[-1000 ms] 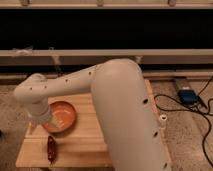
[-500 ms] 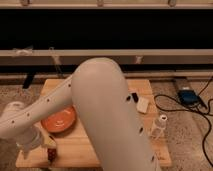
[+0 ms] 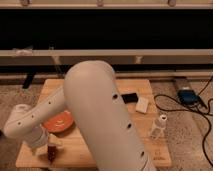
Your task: Place the pepper on the white sponge
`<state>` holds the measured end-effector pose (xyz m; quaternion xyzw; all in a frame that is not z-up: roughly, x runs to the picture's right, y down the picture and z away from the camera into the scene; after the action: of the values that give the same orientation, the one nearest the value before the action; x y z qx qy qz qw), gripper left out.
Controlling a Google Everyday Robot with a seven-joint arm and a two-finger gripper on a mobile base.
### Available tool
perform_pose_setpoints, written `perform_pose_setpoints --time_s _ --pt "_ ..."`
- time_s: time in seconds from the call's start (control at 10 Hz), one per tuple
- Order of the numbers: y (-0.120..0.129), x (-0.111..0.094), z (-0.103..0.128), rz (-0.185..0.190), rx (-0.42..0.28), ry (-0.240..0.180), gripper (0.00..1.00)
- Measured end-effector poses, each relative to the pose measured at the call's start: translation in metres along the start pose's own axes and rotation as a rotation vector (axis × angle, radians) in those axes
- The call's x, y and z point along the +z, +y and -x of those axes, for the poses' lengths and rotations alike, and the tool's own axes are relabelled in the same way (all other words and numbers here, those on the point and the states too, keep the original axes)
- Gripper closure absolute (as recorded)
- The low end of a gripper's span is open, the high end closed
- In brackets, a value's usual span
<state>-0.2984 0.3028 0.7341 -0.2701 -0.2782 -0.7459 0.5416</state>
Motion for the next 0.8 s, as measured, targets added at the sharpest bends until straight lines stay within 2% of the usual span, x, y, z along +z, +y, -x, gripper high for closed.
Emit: perform_pose_setpoints --time_s 0.1,0.3,0.8 --pt "0.0022 0.0055 -0.0063 0.0 0.02 -0.011 0.2" --pt "0.0038 0.0084 -0.0125 -0.008 0.047 -0.025 0.28" --pt "0.0087 0.003 -0.0116 -0.04 0.091 -0.092 0.8"
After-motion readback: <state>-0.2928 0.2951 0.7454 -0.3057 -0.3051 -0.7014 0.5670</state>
